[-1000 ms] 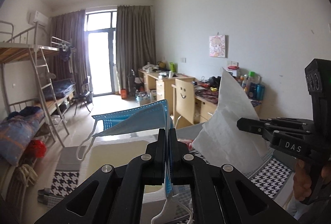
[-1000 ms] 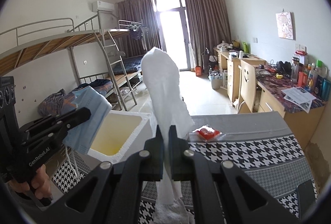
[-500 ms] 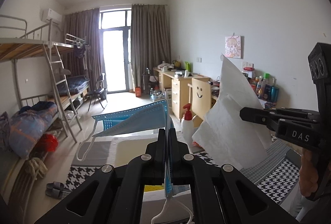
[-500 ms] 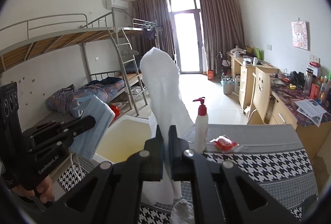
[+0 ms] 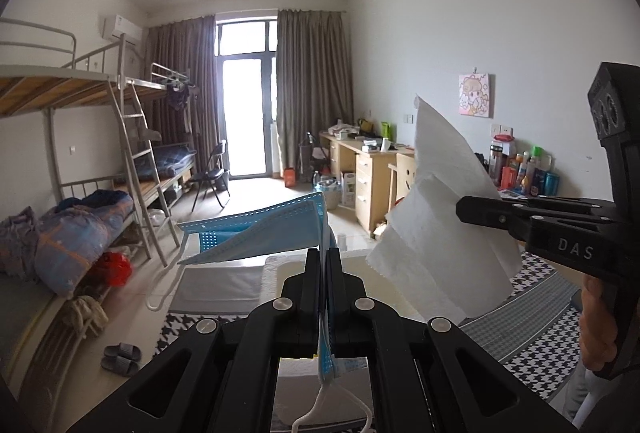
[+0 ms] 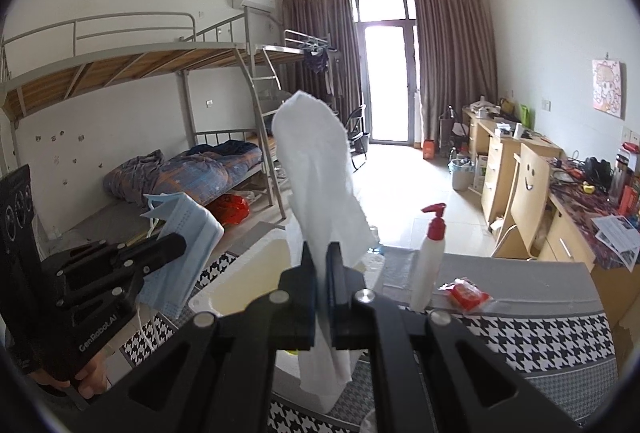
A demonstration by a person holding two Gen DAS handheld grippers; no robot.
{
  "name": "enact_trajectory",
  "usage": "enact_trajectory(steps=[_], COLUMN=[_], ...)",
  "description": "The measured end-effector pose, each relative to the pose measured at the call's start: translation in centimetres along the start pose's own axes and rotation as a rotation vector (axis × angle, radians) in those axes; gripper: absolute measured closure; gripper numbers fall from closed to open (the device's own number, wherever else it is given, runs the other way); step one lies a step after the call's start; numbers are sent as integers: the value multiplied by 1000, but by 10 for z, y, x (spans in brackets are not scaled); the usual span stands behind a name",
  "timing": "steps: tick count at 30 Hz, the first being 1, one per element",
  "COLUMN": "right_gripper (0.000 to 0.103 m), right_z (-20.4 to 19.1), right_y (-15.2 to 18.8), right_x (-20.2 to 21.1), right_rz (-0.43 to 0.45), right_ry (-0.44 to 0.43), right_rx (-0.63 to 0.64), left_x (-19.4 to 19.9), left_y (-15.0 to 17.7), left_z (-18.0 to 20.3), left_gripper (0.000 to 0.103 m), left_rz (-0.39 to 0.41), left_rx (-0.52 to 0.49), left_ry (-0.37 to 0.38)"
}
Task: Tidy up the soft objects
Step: 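Lift the blue mask and white tissues and carry both toward the foam box, then lower the white tissues into the foam box and open the right gripper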
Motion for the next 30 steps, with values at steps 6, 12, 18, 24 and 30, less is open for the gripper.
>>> enact_trajectory(steps=[6, 12, 18, 24, 30], right_gripper=[96, 96, 96, 96, 96], right_z=[-12, -17, -23, -28, -33], right_y=[-2, 2, 5, 11, 17], right_x=[-13, -29, -46, -58, -67], right_rz=[-20, -60, -113, -166, -200], right_ry=[-17, -16, -17, -19, -23], right_rx=[20, 35, 39, 68, 82], left_x=[1, 3, 3, 3, 2], left_y=[4, 7, 8, 9, 10], left_z=[-8, -12, -14, -15, -17], left_gripper=[100, 100, 100, 100, 100], left_rz=[-6, -11, -19, -21, -31], left_rx=[19, 24, 25, 29, 30], left_ry=[-9, -11, -8, -11, -14])
Point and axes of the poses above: each gripper's, at about its wrist camera, not at the fingertips, and x roughly against the way its jaws point, z to its right, y to its underside, the point moved 2 cm from there along -x, roughly the way its jaws point, and after that the axes turned 8 degrees about y, right-handed, at the moved point
